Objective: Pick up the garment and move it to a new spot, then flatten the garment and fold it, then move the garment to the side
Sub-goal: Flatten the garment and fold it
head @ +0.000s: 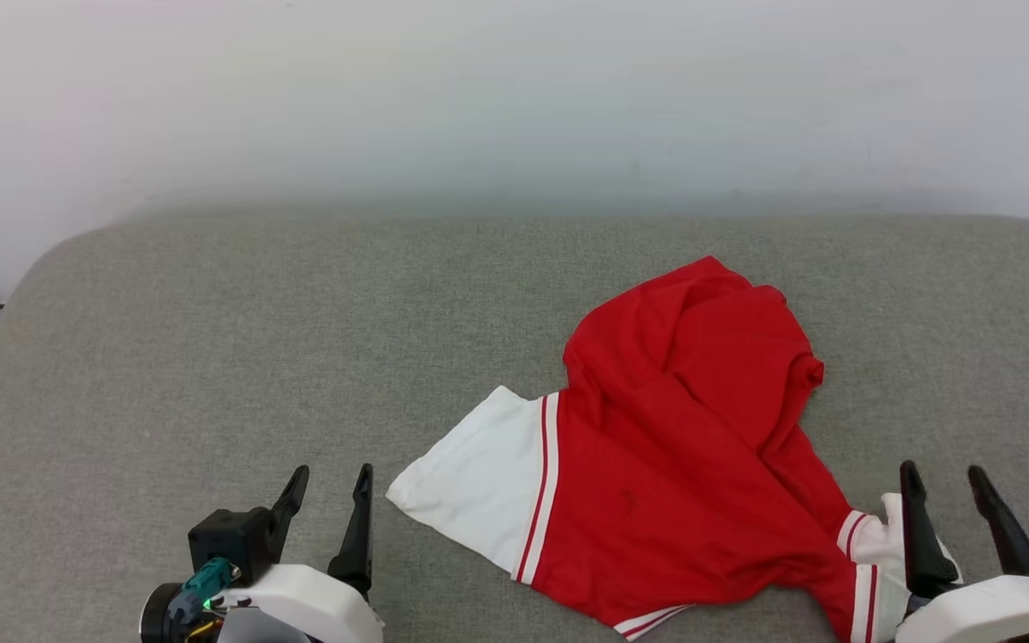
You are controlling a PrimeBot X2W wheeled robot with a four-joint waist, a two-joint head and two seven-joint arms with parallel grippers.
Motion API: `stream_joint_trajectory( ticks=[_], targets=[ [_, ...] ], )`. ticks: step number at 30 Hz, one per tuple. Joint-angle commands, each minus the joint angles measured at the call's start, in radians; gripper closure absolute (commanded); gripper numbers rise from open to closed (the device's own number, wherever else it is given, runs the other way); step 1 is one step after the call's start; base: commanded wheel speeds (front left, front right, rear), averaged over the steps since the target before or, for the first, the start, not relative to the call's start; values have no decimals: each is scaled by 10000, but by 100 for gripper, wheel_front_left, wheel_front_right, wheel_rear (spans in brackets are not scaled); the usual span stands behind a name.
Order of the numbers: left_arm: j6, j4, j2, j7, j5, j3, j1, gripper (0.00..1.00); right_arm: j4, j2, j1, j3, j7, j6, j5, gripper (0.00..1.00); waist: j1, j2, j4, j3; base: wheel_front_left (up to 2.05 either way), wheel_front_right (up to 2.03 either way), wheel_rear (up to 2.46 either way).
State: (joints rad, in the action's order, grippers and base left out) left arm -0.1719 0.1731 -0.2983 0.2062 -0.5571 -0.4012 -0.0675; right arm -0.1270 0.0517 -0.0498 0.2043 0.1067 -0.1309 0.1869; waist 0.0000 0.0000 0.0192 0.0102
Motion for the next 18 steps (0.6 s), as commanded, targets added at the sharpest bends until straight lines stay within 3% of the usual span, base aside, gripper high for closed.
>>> stream_joint_trajectory(
  ticks=[1,7,11,18],
  targets=[
    [-62,10,-56,-19,-24,30,112,0,151,-19,-164,-166,34,5,-133,0,0,0,-50,-132,0,0,0],
    [-116,75,-241,-130,-33,59,182,0,1002,-17,-590,-1021,-264,5,-282,0,0,0,-246,-359,0,0,0],
    [71,197,-374,-434,-116,-26,-1,0,1653,-16,-955,-1458,-505,4,-308,0,0,0,-428,-435,0,0,0],
    [605,568,-843,-2673,-677,-438,-546,0,2559,-18,-1416,-1954,-1050,5,-287,0,0,0,-840,-328,0,0,0]
  ],
)
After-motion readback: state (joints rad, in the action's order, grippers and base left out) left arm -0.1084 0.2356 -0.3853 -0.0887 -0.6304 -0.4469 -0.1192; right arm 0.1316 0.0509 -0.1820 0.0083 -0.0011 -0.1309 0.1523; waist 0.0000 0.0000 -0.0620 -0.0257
